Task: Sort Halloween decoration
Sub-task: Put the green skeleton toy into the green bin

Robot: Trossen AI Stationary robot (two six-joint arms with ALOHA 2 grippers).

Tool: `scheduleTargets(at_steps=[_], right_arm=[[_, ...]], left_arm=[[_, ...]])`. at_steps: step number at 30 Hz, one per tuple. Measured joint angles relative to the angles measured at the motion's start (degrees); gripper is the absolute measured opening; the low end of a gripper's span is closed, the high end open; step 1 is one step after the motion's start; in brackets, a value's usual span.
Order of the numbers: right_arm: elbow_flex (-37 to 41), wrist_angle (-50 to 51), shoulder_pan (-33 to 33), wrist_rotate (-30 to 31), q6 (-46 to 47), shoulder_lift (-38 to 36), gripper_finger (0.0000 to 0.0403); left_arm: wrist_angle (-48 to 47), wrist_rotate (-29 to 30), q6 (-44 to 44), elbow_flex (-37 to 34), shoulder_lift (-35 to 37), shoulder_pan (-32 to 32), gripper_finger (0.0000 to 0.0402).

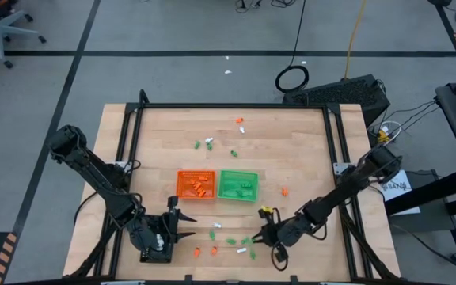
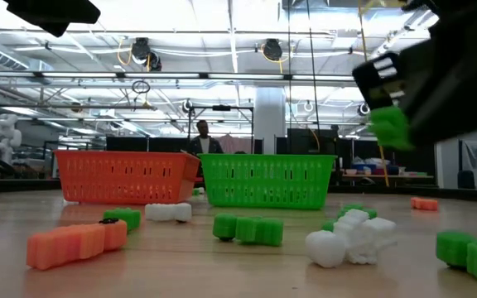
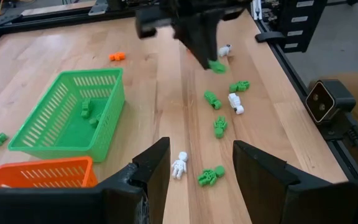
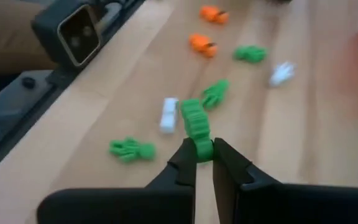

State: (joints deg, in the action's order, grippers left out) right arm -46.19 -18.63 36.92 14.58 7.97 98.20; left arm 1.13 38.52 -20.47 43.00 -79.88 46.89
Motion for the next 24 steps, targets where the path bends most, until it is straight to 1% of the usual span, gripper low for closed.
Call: scheduleTargets(at_steps=[4,10,14,19,22,24], right_arm=[[-0.02,2.16,0.27,4.52,-2.64,-4.88,0.0005],[-0.05,5.63,1.30,16.01,-10.69,-10.90,0.0005],[-0.05,6.29,1.88,23.22,-19.89,-13.42,0.0004],[-0.05,5.60,1.83,31.05,-33.72,-14.32,0.0004],[-0.05,5.35,1.84,34.90,-40.84,-14.30,0.0004],[-0.05,5.15,1.82,36.71,-43.93,-14.32,0.0004]], left_arm=[[-0.07,-0.01,0.30,0.00,0.00,-0.07,0.0173],[-0.11,-0.02,1.85,0.00,0.00,-0.50,0.0173],[-0.11,-0.04,4.60,0.00,0.00,-1.49,0.0173],[-0.11,-0.04,7.97,0.00,0.00,-3.31,0.0173],[-0.09,-0.06,10.25,0.00,0.00,-4.52,0.0173],[-0.11,-0.06,11.54,0.00,0.00,-5.37,0.0173]])
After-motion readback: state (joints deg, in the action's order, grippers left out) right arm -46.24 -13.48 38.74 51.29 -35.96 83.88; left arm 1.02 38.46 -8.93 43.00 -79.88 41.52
